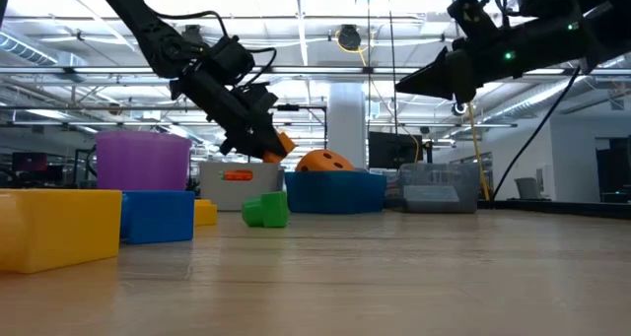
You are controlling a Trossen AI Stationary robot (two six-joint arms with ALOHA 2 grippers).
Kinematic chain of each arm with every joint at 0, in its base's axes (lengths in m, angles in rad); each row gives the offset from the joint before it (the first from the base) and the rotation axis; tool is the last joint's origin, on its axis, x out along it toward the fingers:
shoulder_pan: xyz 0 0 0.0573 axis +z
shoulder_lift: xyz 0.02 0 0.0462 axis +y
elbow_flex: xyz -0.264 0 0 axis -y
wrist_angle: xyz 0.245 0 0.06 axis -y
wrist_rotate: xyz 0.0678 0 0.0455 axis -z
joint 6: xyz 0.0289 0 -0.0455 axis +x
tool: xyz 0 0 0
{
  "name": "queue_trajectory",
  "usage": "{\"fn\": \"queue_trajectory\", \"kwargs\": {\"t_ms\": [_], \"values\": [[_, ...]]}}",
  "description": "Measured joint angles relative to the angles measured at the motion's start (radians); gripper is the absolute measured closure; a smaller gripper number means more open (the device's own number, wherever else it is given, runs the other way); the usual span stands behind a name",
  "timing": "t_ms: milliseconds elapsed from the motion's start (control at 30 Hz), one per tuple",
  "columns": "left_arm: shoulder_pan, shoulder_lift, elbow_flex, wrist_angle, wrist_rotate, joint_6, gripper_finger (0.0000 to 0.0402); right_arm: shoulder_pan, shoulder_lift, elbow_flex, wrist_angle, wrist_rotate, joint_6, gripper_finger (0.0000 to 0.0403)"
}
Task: Pick & Place Toys
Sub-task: Put the orange game piece into the gray bin
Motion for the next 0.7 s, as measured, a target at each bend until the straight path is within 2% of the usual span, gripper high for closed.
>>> {"fn": "queue_trajectory", "kwargs": {"t_ms": [167, 433, 700], "values": [[0.0, 0.0, 0.027, -0.054, -0.014, 0.01, 0.0241, 0.0, 0.0, -0.013, 0.02, 0.0, -0.001, 0.0243], [-0.028, 0.0, 0.154, -0.344, -0.181, 0.068, 0.0241, 0.0, 0.0, -0.013, 0.02, 0.0, -0.002, 0.0243], [-0.031, 0.0, 0.171, -0.475, -0.204, 0.047, 0.024, 0.0, 0.0, -0.013, 0.02, 0.0, 0.014, 0.0243]]}}
